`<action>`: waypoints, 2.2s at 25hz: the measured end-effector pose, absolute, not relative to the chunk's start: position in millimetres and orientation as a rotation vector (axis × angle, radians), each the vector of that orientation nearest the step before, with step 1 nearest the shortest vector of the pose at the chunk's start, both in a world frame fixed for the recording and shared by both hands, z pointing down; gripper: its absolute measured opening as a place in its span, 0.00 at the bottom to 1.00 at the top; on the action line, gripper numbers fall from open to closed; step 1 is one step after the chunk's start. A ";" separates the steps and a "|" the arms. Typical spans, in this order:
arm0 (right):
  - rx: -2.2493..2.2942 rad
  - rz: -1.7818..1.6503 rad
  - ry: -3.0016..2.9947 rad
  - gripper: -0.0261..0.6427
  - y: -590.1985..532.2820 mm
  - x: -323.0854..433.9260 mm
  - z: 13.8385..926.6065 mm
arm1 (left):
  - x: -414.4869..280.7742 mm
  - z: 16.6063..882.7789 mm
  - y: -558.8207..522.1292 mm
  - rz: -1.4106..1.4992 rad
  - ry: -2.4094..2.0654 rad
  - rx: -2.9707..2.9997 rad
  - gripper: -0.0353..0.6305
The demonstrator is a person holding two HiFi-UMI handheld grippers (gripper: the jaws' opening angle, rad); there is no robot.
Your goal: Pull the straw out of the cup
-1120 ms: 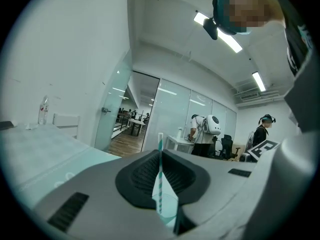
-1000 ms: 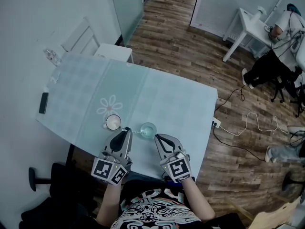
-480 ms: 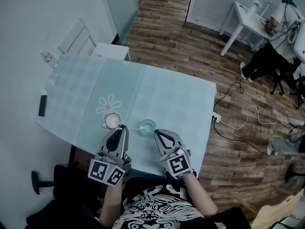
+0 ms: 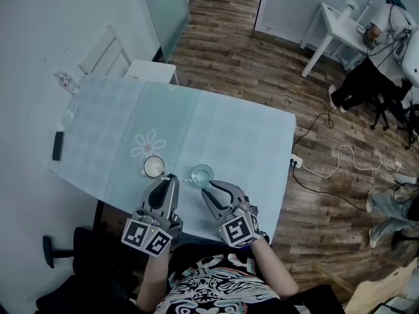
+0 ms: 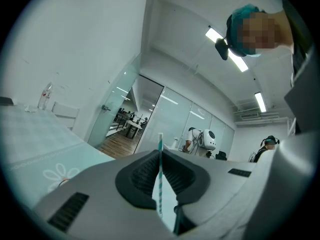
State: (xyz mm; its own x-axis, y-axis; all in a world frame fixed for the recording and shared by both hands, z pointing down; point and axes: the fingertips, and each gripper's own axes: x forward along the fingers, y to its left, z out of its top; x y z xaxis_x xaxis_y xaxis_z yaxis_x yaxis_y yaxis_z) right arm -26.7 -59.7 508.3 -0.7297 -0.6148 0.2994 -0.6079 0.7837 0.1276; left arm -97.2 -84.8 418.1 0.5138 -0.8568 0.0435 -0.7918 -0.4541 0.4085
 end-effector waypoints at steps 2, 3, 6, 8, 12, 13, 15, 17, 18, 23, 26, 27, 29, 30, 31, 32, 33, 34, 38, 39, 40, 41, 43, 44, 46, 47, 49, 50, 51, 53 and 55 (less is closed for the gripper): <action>0.893 -0.058 -2.629 0.18 -54.4 -30.3 513.4 | -93.9 420.1 -81.6 -0.264 -1.336 2.364 0.11; 0.876 -0.073 -2.613 0.19 -52.0 -31.4 516.7 | -92.2 421.9 -79.6 -0.271 -1.325 2.357 0.11; 0.868 -0.109 -2.563 0.19 -46.7 -30.1 525.5 | -88.1 428.9 -73.4 -0.281 -1.299 2.341 0.11; 0.895 -0.109 -2.543 0.18 -46.9 -26.2 528.2 | -86.7 433.8 -70.6 -0.299 -1.277 2.328 0.11; 0.891 -0.106 -2.498 0.14 -46.7 -21.4 541.1 | -87.0 445.8 -67.9 -0.339 -1.235 2.278 0.11; 0.885 -0.110 -2.487 0.14 -46.1 -20.1 544.4 | -85.9 448.2 -67.2 -0.344 -1.224 2.273 0.11; 0.890 -0.126 -2.464 0.13 -45.6 -16.4 548.9 | -82.2 451.7 -65.4 -0.349 -1.201 2.274 0.11; 0.889 -0.138 -2.441 0.11 -43.8 -14.6 553.1 | -80.1 456.3 -64.0 -0.353 -1.182 2.273 0.11; 0.880 -0.143 -2.431 0.10 -41.8 -14.9 555.9 | -80.5 459.7 -63.7 -0.353 -1.177 2.268 0.11; 0.811 -0.151 -2.405 0.10 -32.2 -14.9 570.0 | -82.9 477.0 -63.2 -0.326 -1.166 2.275 0.12; 0.768 -0.139 -2.400 0.10 -30.3 -14.4 577.4 | -83.7 495.3 -62.7 -0.229 -1.203 2.289 0.22; 0.746 -0.139 -2.400 0.10 -29.2 -14.4 580.2 | -83.5 502.5 -62.1 -0.184 -1.212 2.294 0.22; 0.705 -0.136 -2.397 0.10 -27.3 -12.9 585.8 | -83.4 516.3 -61.0 -0.101 -1.229 2.302 0.23; 0.688 -0.132 -2.390 0.10 -26.8 -11.3 589.0 | -83.9 523.2 -60.6 -0.071 -1.237 2.305 0.23; 0.672 -0.128 -2.381 0.10 -26.5 -9.5 592.7 | -84.5 530.5 -60.1 -0.048 -1.243 2.304 0.23; 0.657 -0.123 -2.370 0.10 -26.3 -7.8 596.6 | -85.1 538.3 -59.5 -0.025 -1.247 2.299 0.23; 0.643 -0.115 -2.362 0.10 -26.1 -6.3 600.6 | -86.1 547.1 -58.6 0.004 -1.251 2.289 0.23; 0.632 -0.104 -2.357 0.10 -26.0 -5.1 604.7 | -87.3 556.1 -57.2 0.040 -1.255 2.279 0.23; 0.588 -0.073 -2.315 0.10 -26.9 -0.2 623.8 | -94.3 587.4 -51.4 0.192 -1.282 2.263 0.23; 0.568 -0.072 -2.299 0.10 -27.0 0.3 629.1 | -95.9 592.7 -50.9 0.225 -1.288 2.265 0.23; 0.545 -0.069 -2.282 0.10 -26.5 0.4 634.5 | -97.4 597.2 -50.7 0.256 -1.292 2.267 0.23; 0.519 -0.062 -2.265 0.10 -25.4 0.0 640.1 | -98.6 601.0 -50.5 0.284 -1.294 2.270 0.23; 0.465 -0.047 -2.229 0.10 -21.9 -1.0 651.0 | -100.2 606.7 -50.7 0.320 -1.293 2.273 0.23; 0.443 -0.044 -2.211 0.10 -20.5 -1.5 655.5 | -100.6 608.6 -51.2 0.331 -1.291 2.275 0.23; 0.428 -0.051 -2.183 0.10 -20.4 -2.2 661.2 | -100.7 611.0 -53.2 0.346 -1.289 2.278 0.23; 0.433 -0.059 -2.171 0.10 -21.6 -2.4 662.4 | -100.7 611.9 -54.3 0.352 -1.289 2.279 0.23; 0.450 -0.080 -2.145 0.10 -24.6 -2.2 664.0 | -100.9 614.0 -55.3 0.360 -1.288 2.274 0.23; 0.454 -0.085 -2.132 0.10 -25.5 -2.0 665.3 | -101.1 615.1 -54.9 0.363 -1.287 2.270 0.23; 0.455 -0.084 -2.119 0.10 -25.9 -1.7 666.9 | -101.1 616.4 -53.7 0.368 -1.285 2.266 0.23; 0.452 -0.077 -2.098 0.10 -26.1 -0.7 670.4 | -102.1 620.0 -50.3 0.379 -1.283 2.256 0.23; 0.448 -0.076 -2.089 0.10 -27.5 -0.2 672.3 | -104.6 624.9 -48.1 0.375 -1.283 2.234 0.23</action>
